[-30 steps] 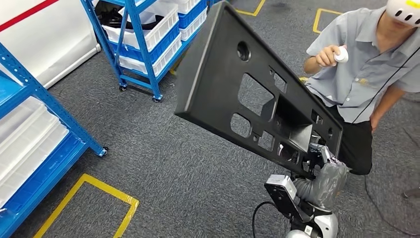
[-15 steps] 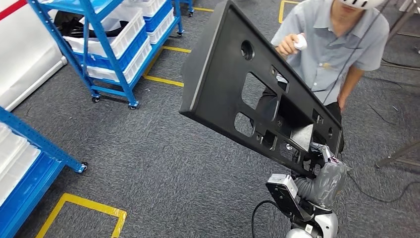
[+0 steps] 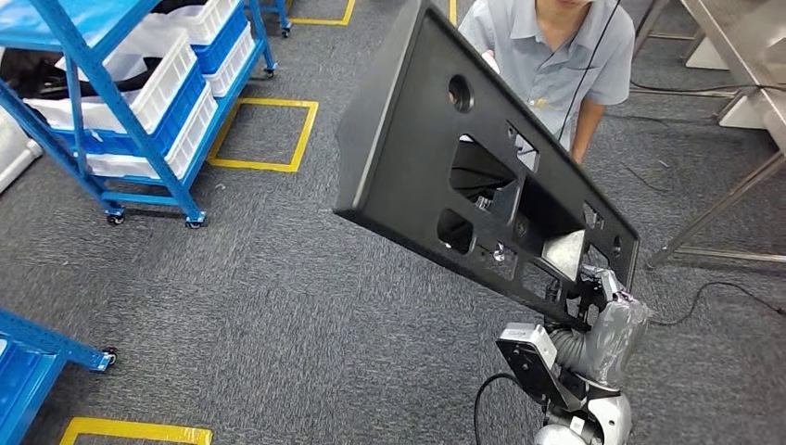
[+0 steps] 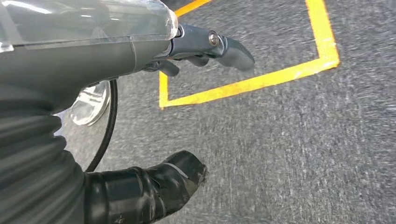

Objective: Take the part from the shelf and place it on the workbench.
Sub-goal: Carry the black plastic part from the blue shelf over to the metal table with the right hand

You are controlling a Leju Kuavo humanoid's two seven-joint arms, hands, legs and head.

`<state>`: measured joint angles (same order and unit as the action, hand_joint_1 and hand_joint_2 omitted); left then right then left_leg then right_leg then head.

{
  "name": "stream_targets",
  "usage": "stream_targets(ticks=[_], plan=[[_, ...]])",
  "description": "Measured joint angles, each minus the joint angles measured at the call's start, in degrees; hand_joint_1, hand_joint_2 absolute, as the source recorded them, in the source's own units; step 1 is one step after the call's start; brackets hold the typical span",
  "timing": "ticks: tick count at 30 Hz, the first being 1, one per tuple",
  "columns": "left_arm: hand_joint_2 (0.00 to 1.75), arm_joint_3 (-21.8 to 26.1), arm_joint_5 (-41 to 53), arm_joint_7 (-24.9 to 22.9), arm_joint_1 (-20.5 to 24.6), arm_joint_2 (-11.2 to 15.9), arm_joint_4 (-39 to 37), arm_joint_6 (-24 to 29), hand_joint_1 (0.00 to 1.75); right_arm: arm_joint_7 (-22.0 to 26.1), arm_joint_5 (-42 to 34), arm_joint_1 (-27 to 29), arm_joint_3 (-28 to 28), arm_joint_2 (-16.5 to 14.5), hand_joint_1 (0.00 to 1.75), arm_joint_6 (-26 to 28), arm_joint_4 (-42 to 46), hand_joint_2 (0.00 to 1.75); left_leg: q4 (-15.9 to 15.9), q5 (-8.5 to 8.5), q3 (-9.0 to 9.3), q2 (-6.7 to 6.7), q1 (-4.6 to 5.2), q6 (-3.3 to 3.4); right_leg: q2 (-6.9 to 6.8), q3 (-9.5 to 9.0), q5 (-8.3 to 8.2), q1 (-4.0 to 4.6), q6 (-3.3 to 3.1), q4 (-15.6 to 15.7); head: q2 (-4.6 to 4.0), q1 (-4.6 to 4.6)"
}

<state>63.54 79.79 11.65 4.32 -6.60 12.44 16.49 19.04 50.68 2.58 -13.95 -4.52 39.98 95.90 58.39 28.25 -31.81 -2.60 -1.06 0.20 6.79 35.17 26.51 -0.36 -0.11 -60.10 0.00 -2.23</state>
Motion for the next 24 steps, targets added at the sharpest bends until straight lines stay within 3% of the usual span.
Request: stream_targets(ticks=[2, 4, 6, 7, 8, 9, 11, 13, 15, 16, 18, 19, 21, 22, 23, 24], plan=[[1.75, 0.01, 0.01, 0.2, -0.05, -0.03, 0.0, -0.05, 0.0, -0.01, 0.14, 0.14, 0.03, 0.01, 1.75, 0.01, 0.03, 1.75, -0.59, -0.33, 0.26, 1.34, -0.1, 0.81, -2.44, 1.16, 1.75, 0.12, 0.46, -2.56, 0.0, -0.07], [1.75, 0.02, 0.0, 0.2, -0.25, 0.01, 0.0, -0.05, 0.0, -0.03, 0.2, 0.21, 0.05, 0.02, 1.75, 0.02, 0.05, 1.75, -0.8, -0.33, 0.38, 2.74, 0.07, 1.31, -5.53, 4.36, 5.45, 0.09, 0.87, -9.45, 0.0, -0.12], [1.75, 0.02, -0.01, 0.25, -0.35, 0.11, 0.0, -0.05, 0.0, -0.13, 0.2, 0.41, 0.09, 0.02, 1.75, 0.02, 0.04, 1.75, -0.78, -0.18, 0.41, 4.15, 0.23, 1.45, -6.26, 7.51, 7.64, -0.2, 1.17, -15.8, 0.0, -0.1], [1.75, 0.02, -0.02, 0.35, -0.34, 0.15, 0.0, -0.05, 0.0, -0.2, 0.2, 0.54, 0.16, 0.02, 1.75, 0.01, 0.04, 1.75, -0.77, -0.07, 0.49, 4.81, 0.27, 1.46, -6.37, 7.83, 7.19, -0.3, 1.23, -16.31, 0.0, -0.1], [1.75, 0.02, -0.02, 0.49, -0.31, 0.16, 0.0, -0.05, 0.0, -0.26, 0.2, 0.66, 0.26, 0.02, 1.75, 0.01, 0.04, 1.75, -0.76, 0.08, 0.63, 5.43, 0.29, 1.41, -6.54, 6.98, 5.76, -0.36, 1.22, -14.6, 0.0, -0.1], [1.75, 0.02, -0.02, 0.68, -0.29, 0.11, 0.0, -0.03, 0.0, -0.31, 0.2, 0.76, 0.39, 0.02, 1.75, 0.01, 0.05, 1.75, -0.76, 0.29, 0.9, 6.01, 0.31, 1.29, -7.11, 4.98, 3.59, -0.35, 1.09, -10.75, 0.0, -0.1], [1.75, 0.02, -0.03, 1.09, -0.32, -0.03, 0.0, 0.02, 0.0, -0.33, 0.2, 0.88, 0.62, 0.02, 1.75, 0.01, 0.13, 1.75, -0.69, 0.77, 1.42, 7.0, 0.49, 0.86, -9.52, 0.86, 0.76, 0.17, 0.59, -2.91, 0.0, -0.11], [1.75, 0.02, -0.04, 1.42, -0.29, -0.16, 0.0, 0.09, 0.0, -0.34, 0.2, 1.02, 0.75, 0.02, 1.75, 0.02, 0.28, 1.75, -0.63, 1.14, 1.69, 7.95, 0.74, 0.39, -10.76, -0.5, 0.42, 0.8, 0.08, 0.11, 0.0, -0.05], [1.75, 0.02, -0.04, 1.64, -0.13, -0.33, 0.0, 0.13, 0.0, -0.35, 0.26, 1.33, 1.01, 0.02, 1.75, 0.02, 0.56, 1.75, -0.74, 1.4, 1.9, 9.09, 0.84, -0.11, -9.59, -0.41, 0.3, 0.87, -0.48, 0.43, 0.0, 0.01], [1.75, 0.02, -0.04, 1.75, -0.07, -0.41, 0.0, 0.15, 0.0, -0.36, 0.34, 1.52, 1.19, 0.02, 1.75, 0.02, 0.75, 1.75, -0.42, 1.85, 1.94, 8.8, 0.76, -0.38, -8.95, -0.57, 0.18, 0.7, -0.82, 0.71, 0.0, 0.01], [1.75, 0.02, -0.05, 1.94, -0.09, -0.53, -0.01, 0.21, 0.0, -0.36, 0.54, 1.69, 1.43, 0.02, 1.75, 0.04, 1.08, 1.75, 3.21, 4.29, 0.52, 6.36, 0.53, -0.8, -7.79, -0.95, -0.05, 0.26, -1.64, 1.26, 0.0, 0.12], [1.75, 0.02, -0.03, 2.05, -0.14, -0.58, -0.02, 0.22, 0.0, -0.36, 0.6, 1.73, 1.49, 0.01, 1.75, 0.04, 1.15, 1.75, 6.7, 6.1, -1.02, 4.69, 0.4, -0.93, -7.23, -1.0, -0.05, 0.23, -1.9, 1.33, 0.0, 0.18], [1.75, 0.02, 0.0, 2.24, -0.26, -0.67, -0.04, 0.21, 0.0, -0.37, 0.65, 1.78, 1.54, 0.01, 1.75, 0.04, 1.17, 1.75, 14.0, 8.85, -4.75, 3.31, 0.35, -1.12, -5.84, -1.01, 0.0, 0.3, -2.15, 1.26, 0.0, 0.27], [1.75, 0.02, 0.01, 2.32, -0.3, -0.7, -0.04, 0.21, 0.0, -0.39, 0.67, 1.85, 1.56, 0.01, 1.75, 0.03, 1.17, 1.75, 15.49, 8.71, -5.71, 3.16, 0.35, -1.15, -5.02, -1.04, 0.03, 0.35, -2.15, 1.17, 0.0, 0.28], [1.75, 0.02, 0.0, 2.35, -0.34, -0.72, -0.04, 0.21, 0.0, -0.42, 0.69, 1.91, 1.58, 0.02, 1.75, 0.03, 1.17, 1.75, 14.76, 7.36, -5.64, 3.07, 0.35, -1.1, -4.15, -1.09, 0.07, 0.37, -2.12, 1.05, 0.0, 0.28], [1.75, 0.02, -0.02, 2.36, -0.36, -0.72, -0.04, 0.21, 0.0, -0.44, 0.72, 1.97, 1.59, 0.01, 1.75, 0.03, 1.17, 1.75, 11.75, 5.04, -4.52, 2.72, 0.34, -0.98, -3.3, -1.14, 0.14, 0.36, -2.04, 0.87, 0.0, 0.28]])
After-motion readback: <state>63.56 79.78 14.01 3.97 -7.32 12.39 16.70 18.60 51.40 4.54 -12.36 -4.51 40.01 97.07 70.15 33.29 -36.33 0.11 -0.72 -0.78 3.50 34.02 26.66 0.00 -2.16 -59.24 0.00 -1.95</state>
